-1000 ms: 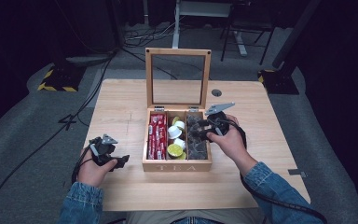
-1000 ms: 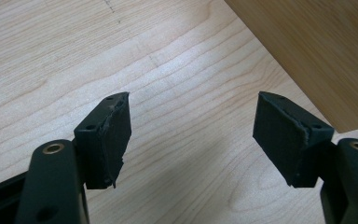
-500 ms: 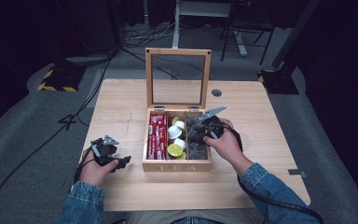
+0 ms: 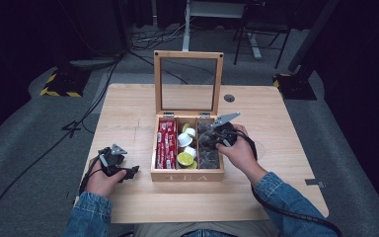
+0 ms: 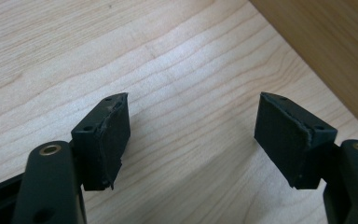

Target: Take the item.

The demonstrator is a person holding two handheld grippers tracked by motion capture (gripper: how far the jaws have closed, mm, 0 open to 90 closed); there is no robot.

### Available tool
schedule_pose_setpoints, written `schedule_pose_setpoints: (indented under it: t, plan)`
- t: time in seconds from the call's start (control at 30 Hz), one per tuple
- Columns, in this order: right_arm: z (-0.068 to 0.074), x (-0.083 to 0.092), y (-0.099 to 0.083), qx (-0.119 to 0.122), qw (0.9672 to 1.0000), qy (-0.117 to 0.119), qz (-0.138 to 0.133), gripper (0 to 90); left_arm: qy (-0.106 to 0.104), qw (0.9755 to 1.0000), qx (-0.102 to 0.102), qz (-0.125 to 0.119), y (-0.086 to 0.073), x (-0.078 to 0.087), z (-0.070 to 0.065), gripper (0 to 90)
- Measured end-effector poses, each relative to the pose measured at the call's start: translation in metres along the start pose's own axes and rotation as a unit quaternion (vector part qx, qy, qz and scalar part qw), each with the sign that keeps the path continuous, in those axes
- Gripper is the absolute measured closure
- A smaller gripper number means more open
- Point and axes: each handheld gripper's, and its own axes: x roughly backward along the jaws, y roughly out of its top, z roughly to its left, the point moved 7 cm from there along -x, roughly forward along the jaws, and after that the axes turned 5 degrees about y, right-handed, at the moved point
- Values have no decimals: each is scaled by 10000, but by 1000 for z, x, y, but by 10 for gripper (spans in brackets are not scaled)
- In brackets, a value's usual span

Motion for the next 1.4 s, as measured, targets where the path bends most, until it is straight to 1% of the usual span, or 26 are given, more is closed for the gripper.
schedule_pose_setpoints:
  t: [0.07,0.1,0.17,0.2,0.3,0.33,0.43,0.47,0.53,0.57,0.67,0.7,0.73,0.77,0.83,0.9,0.93,0.97,1.0,1.1,1.23,1.27,1.4]
  plan:
    - [0,2,1,4,10000,-6,-28,698,-17,10000,34,-78,0,-1,1,265]
    - [0,5,3,-12,10000,-1,-92,698,-22,9999,30,-106,0,-1,1,267]
    - [0,7,4,-9,9999,3,-139,698,-16,9999,34,-122,0,-1,1,263]
    - [0,10,6,-20,9998,4,-206,698,-20,9999,18,-136,0,-1,2,258]
    - [1,13,8,-23,9997,35,-256,698,-48,9998,-12,-191,0,-2,1,237]
    - [3,16,10,-21,9995,57,-307,698,-51,9997,-67,-219,-1,-3,1,229]
    - [4,20,12,-17,9993,65,-373,698,-46,9996,-94,-268,-1,-4,1,209]
    - [5,21,13,-14,9991,60,-413,698,-36,9994,-159,-293,-1,-5,1,209]
    - [7,26,14,-12,9986,76,-526,698,-10,9992,-209,-345,-1,-6,1,203]
    - [7,26,14,-12,9986,76,-526,698,8,9990,-242,-363,-1,-6,2,203]
    - [9,32,14,-22,9978,101,-648,698,0,9988,-287,-400,-1,-7,2,194]
    - [11,37,14,-31,9972,111,-739,698,-27,9984,-310,-470,-2,-8,3,185]
    - [11,37,14,-31,9972,111,-739,698,-27,9984,-310,-470,-2,-8,3,176]
    - [12,40,14,-22,9969,100,-783,698,-42,9980,-318,-537,-2,-9,3,176]
    - [14,48,14,-2,9961,68,-877,698,-41,9980,-325,-545,-2,-9,3,161]
    - [14,51,14,22,9959,56,-901,697,-54,9980,-313,-549,-1,-10,4,161]
    - [16,56,14,51,9957,31,-920,698,-52,9980,-321,-549,-1,-10,4,161]
    - [16,56,14,51,9957,31,-920,698,-52,9980,-321,-549,-1,-10,4,161]
    - [18,61,13,79,9955,4,-948,697,-53,9979,-324,-551,-1,-10,4,161]
    - [18,66,12,90,9953,-9,-966,697,-52,9980,-321,-551,-1,-10,4,161]
    - [18,78,9,97,9949,-81,-998,697,-56,9980,-324,-538,-1,-10,4,161]
    - [18,80,8,116,9949,-107,-1000,697,-53,9980,-296,-554,0,-10,4,161]
    - [17,90,4,82,9945,-162,-1029,697,-38,9979,-314,-563,0,-10,5,161]
